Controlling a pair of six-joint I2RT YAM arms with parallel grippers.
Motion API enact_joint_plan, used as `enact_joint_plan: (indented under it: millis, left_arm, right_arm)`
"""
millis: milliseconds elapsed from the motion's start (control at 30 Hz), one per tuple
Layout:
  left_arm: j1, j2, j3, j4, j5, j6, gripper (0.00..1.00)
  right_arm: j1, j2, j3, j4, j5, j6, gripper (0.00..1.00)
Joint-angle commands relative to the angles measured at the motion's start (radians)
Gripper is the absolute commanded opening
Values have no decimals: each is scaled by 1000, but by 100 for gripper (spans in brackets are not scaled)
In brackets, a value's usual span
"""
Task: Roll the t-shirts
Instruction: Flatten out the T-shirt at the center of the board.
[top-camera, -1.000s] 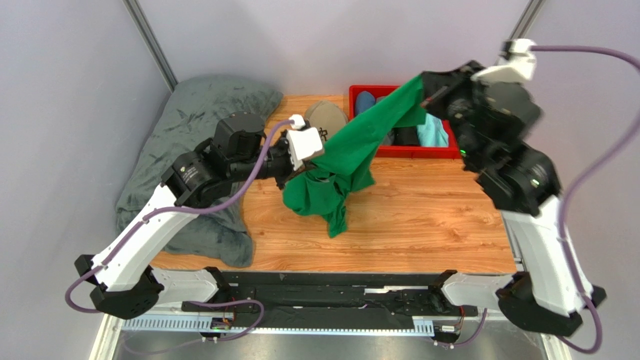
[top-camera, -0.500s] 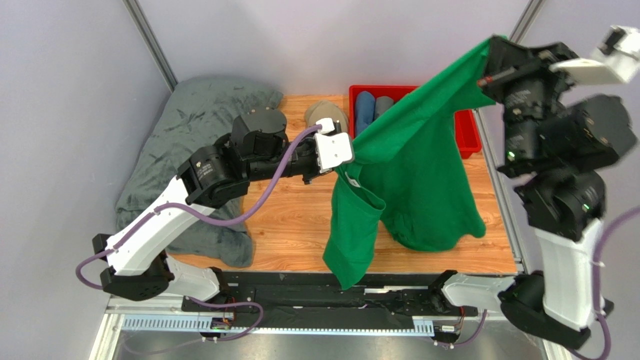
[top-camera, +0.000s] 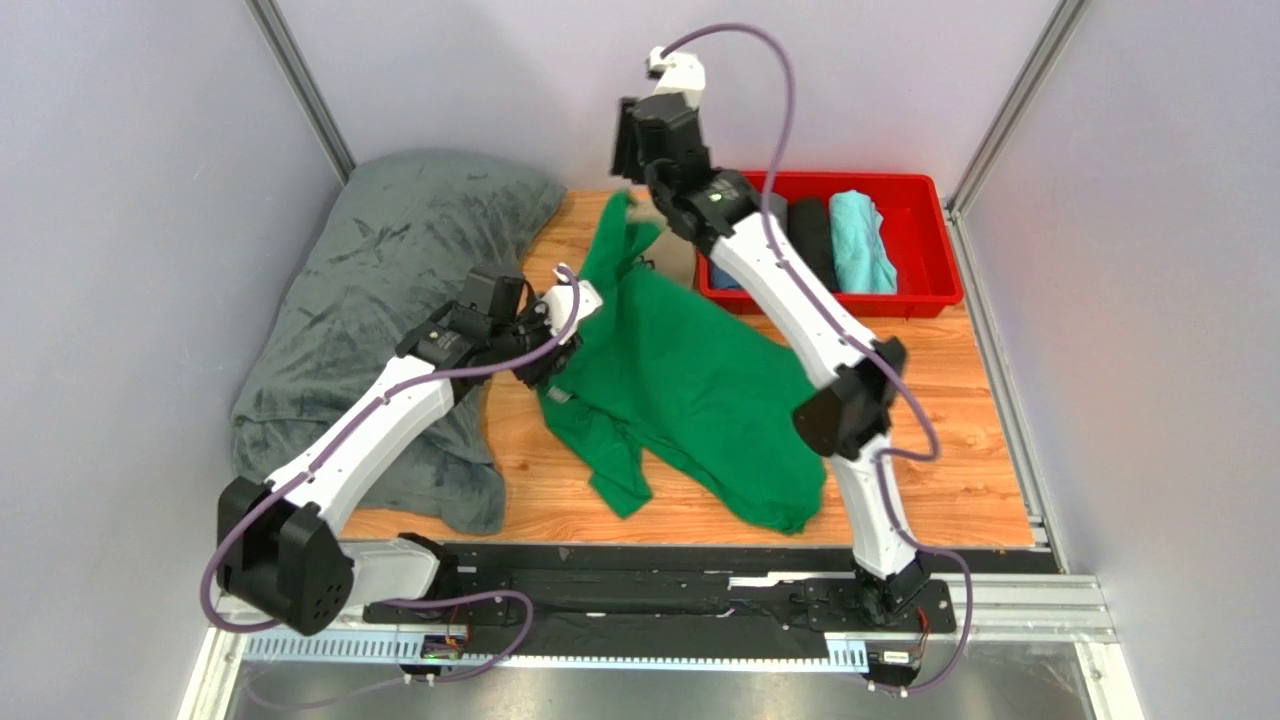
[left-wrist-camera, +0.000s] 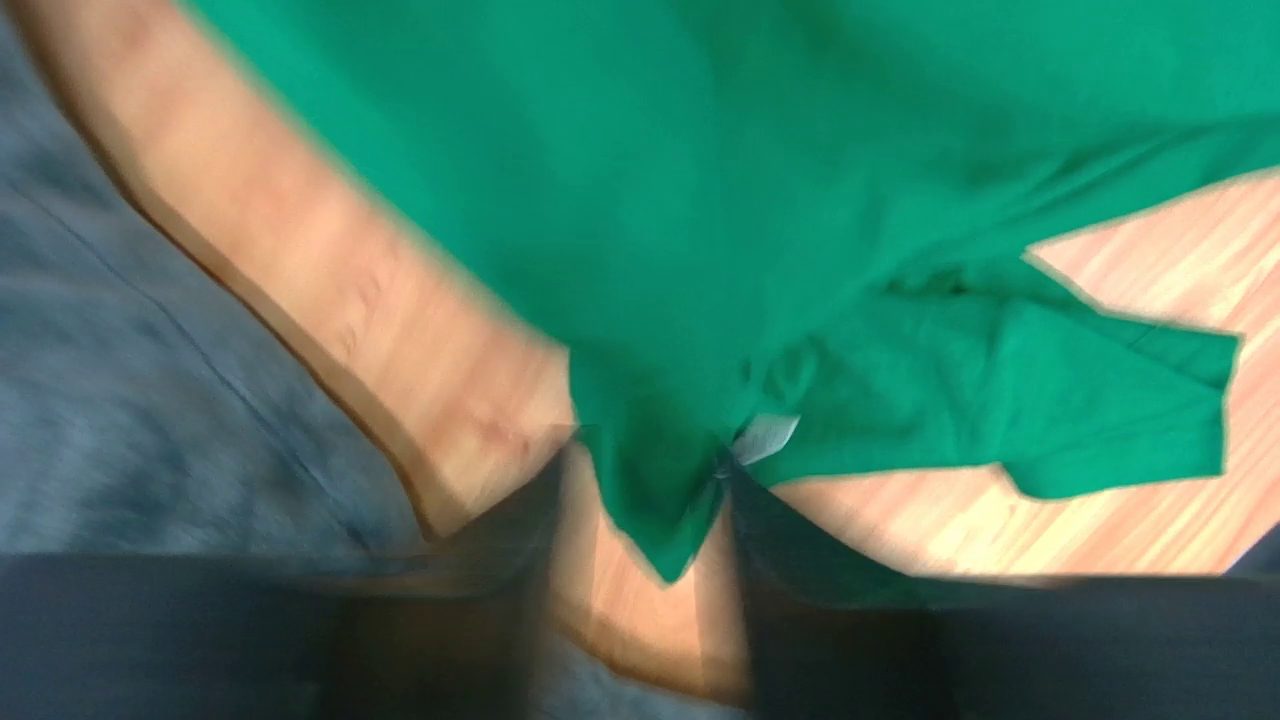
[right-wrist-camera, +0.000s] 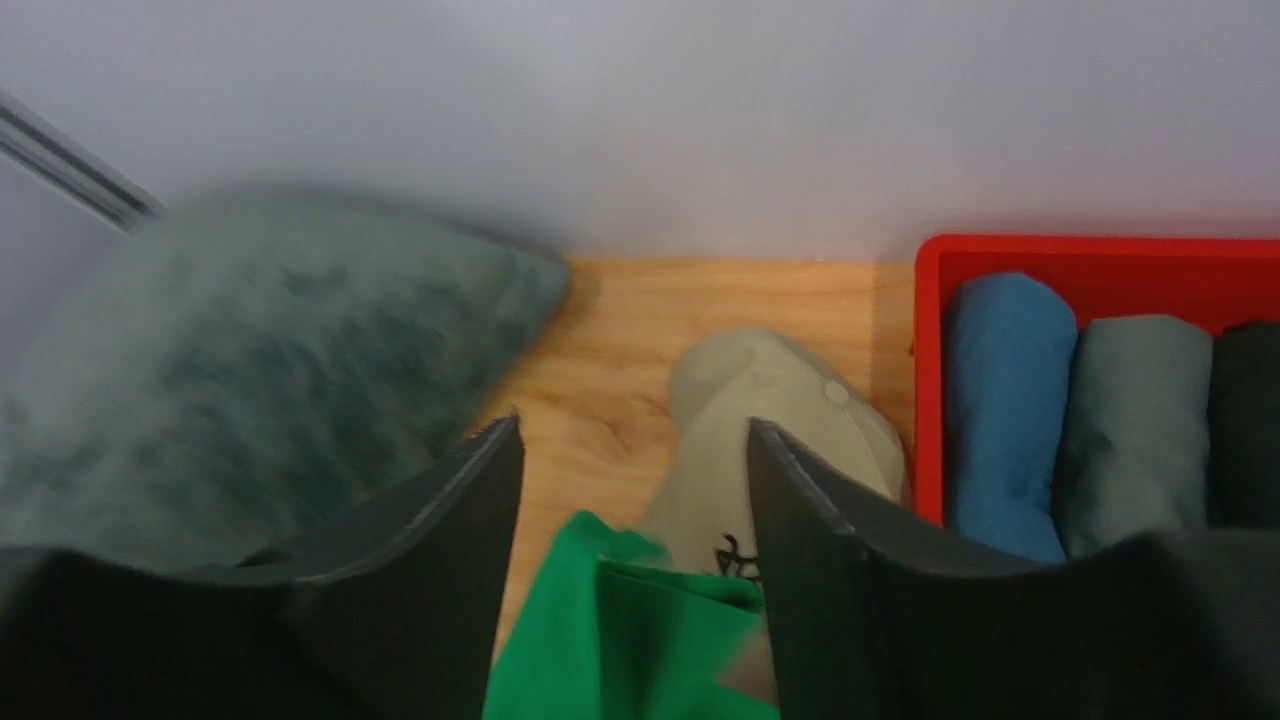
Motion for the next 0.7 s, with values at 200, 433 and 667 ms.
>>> enact_joint_plan:
  millis: [200, 433, 667]
  left_arm:
    - [133, -88, 53, -183, 220, -100, 69]
    - [17, -101, -73, -181, 176, -101, 58]
    - [-161, 20, -107, -126, 76, -118, 59]
  right_arm:
    - [-17, -240, -215, -123, -28, 100, 80]
    - [5, -628, -814, -150, -41, 321, 70]
    - [38, -1031, -1438, -120, -41, 666, 64]
